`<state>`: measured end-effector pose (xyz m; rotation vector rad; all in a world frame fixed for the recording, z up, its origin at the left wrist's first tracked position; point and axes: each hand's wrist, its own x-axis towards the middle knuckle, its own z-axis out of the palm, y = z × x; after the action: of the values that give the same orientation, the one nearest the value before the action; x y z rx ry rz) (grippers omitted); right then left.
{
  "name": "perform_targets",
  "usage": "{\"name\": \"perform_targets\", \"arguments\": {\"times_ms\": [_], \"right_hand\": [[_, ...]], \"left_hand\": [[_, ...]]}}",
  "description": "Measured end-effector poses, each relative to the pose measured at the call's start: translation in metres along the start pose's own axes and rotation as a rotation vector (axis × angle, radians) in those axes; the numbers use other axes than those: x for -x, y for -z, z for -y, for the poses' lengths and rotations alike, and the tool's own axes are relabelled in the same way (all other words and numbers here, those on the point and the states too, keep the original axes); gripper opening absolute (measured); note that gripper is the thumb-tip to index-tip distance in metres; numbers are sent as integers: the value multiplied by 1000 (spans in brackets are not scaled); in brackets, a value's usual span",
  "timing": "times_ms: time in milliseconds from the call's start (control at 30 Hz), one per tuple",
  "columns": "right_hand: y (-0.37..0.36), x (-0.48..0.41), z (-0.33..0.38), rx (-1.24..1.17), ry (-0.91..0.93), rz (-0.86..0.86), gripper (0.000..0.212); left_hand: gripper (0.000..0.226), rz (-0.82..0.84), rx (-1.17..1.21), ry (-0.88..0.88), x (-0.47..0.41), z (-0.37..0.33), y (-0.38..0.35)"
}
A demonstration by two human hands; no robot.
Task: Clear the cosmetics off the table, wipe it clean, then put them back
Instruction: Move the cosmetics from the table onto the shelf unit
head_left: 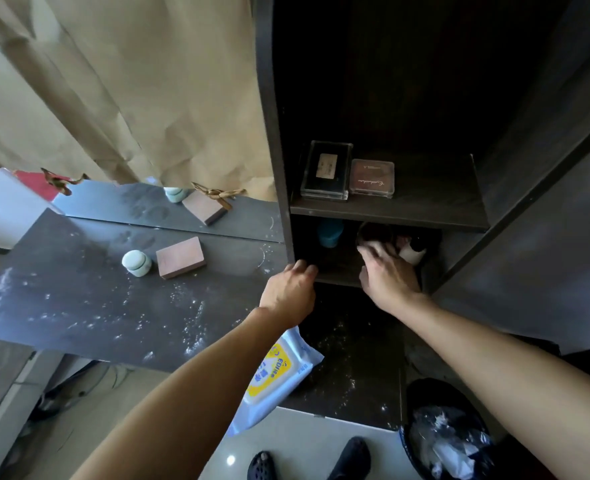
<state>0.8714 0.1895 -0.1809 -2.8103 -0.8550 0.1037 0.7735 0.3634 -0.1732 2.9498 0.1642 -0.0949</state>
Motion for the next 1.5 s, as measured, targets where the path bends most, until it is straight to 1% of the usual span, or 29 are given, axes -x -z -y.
{"name": "perform_targets", "arguments": {"times_ms": [100,200,267,400,500,600,700,833,1000,1067,1133,1200,1267,1367,1433,1500], "right_hand": [[-1,17,31,-60,43,-38,30],[-5,26,83,-78,101,-7,23],[-9,26,112,-90,122,35,24],[-28,19,199,-136,137,91,27],[-42,9,258,-110,152,151,32],[-53,-6,302,-69,158,200,39],[-60,-23,331,-34,160,239,45],[-68,-58,350,9,167,268,48],[-89,-119,360,64,149,339,50],[-102,-148,362,95,150,371,58],[-116,-174,364,147,163,423,75],[-129,-194,365,208,172,498,92],[-142,-209,362,255,190,556,99],[-156,-222,354,258,219,537,92],[-162,-225,350,229,229,507,84],[-165,-226,348,201,212,488,76]], "left_hand": [[27,11,28,58,33,40,3],[23,25,42,142,70,93,13],[21,22,47,179,90,118,18],[20,18,74,271,145,190,34],[16,10,89,306,175,240,42],[17,23,108,352,195,283,45],[16,50,107,370,204,319,44],[28,61,143,404,194,352,42],[22,125,144,395,159,383,38],[23,145,140,390,136,396,35],[30,178,144,385,110,410,30],[41,215,132,362,83,422,22],[55,248,112,328,58,433,13],[70,300,110,285,25,444,0],[71,354,109,265,11,447,-8],[66,385,98,246,3,449,-15]]}}
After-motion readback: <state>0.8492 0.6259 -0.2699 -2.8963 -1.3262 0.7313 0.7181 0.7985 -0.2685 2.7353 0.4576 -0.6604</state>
